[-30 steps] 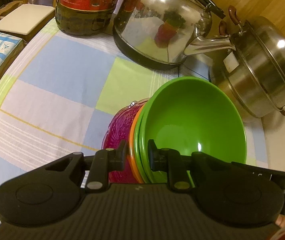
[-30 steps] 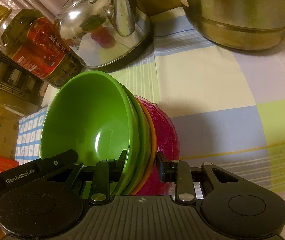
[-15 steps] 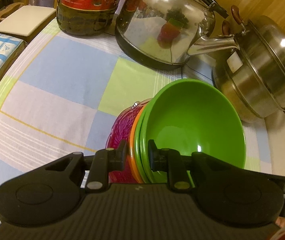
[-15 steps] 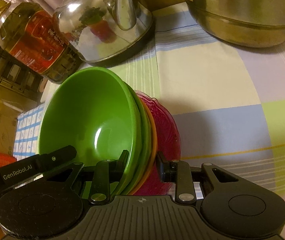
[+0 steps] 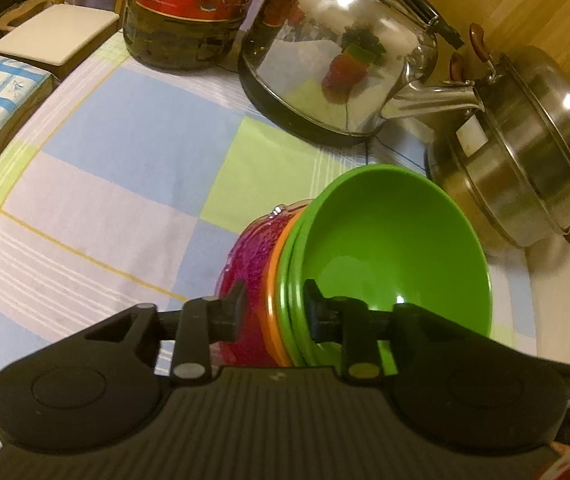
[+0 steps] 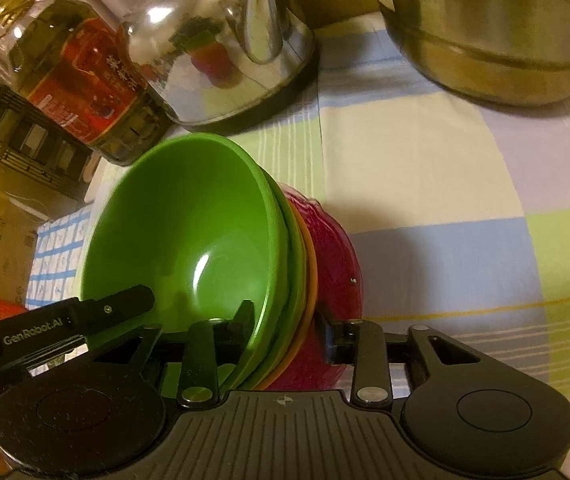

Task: Organize plates and bowls
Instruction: 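Lower the bowl stack onto the stacked pink plates, then open both grippers and withdraw from the bowl stack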

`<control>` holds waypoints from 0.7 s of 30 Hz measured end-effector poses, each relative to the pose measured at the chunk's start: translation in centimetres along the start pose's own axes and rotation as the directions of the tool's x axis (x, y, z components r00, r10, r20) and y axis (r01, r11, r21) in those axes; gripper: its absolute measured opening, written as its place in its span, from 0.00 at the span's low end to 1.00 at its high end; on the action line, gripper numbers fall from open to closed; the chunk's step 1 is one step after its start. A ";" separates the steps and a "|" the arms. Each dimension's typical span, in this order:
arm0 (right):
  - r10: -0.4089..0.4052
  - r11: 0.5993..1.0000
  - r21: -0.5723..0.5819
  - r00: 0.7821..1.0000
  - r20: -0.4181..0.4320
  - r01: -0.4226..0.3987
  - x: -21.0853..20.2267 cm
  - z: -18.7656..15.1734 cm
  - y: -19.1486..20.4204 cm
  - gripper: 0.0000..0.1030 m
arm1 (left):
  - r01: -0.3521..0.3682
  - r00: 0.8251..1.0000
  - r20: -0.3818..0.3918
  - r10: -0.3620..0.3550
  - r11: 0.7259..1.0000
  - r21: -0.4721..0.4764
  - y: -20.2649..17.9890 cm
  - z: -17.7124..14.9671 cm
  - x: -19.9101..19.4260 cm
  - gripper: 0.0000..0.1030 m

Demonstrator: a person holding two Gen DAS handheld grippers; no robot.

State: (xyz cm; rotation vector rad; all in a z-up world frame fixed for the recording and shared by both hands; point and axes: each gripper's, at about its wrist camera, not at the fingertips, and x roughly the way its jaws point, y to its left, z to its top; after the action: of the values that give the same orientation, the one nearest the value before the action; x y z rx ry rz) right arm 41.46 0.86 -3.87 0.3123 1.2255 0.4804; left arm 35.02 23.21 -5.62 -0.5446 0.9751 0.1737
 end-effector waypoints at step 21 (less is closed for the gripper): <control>0.023 1.000 -0.008 0.993 0.117 -0.022 -6.6 -1.6 0.7 0.57 | -0.079 0.977 0.207 0.057 0.992 0.097 -0.9 -2.0 -7.8 0.72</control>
State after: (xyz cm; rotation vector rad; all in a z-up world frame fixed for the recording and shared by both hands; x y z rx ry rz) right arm 38.07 -1.98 1.39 0.3442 1.1068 0.4794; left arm 29.51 22.21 0.22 -0.3888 0.7981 0.2339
